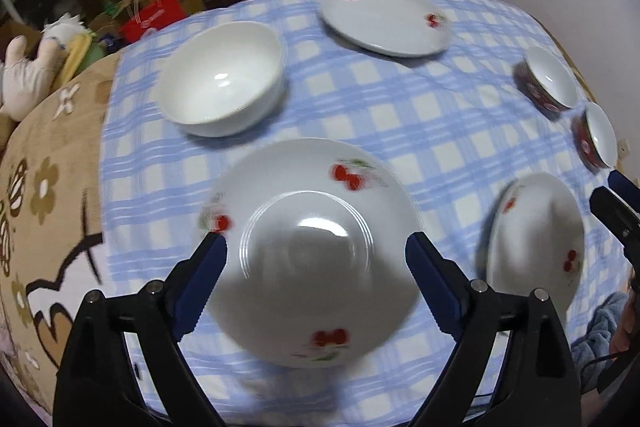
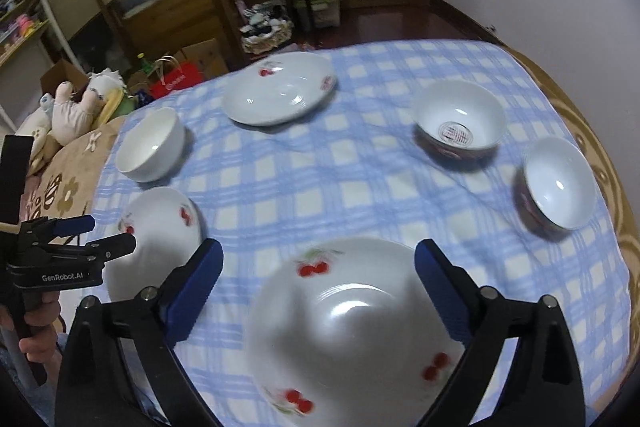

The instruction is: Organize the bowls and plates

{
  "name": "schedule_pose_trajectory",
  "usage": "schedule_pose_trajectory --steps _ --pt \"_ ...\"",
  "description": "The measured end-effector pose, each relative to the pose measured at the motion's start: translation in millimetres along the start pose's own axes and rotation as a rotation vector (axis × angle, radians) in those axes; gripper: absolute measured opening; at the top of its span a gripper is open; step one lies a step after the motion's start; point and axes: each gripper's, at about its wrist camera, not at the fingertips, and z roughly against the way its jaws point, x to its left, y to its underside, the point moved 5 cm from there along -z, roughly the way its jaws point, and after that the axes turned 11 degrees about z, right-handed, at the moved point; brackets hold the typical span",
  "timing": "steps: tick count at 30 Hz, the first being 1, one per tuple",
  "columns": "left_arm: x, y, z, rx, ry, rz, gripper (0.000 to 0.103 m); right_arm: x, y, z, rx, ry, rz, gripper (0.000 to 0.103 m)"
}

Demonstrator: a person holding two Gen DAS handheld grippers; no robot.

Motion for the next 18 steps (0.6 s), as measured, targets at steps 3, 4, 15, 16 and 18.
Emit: schedule_pose_trajectory --steps 3,4,15,16,18 --pt "20.8 -4.1 -1.7 0.005 -0.023 0.025 0.090 18.2 -5.6 -8.3 0.001 -0.020 0.015 0.101" --pt "26.0 -5.0 -2.5 0.006 -0.025 0.032 0.090 25.5 -8.0 -12.5 0.002 -0.029 0.021 0.101" --pt "84.7 -14.0 -13.4 -0.015 0.017 0.217 0.090 76.0 -22.9 -46.7 0.033 -0.117 0.016 0.101" --pt "88.0 -14.5 -14.3 -0.018 0.018 0.226 0.090 78.4 -23.2 -47.9 0.034 -0.120 0.017 0.101" --pt "94.6 -15.0 -18.7 -0.002 0.022 0.246 0.090 85.2 -22.8 -54.1 0.043 -0.112 0.026 0.101"
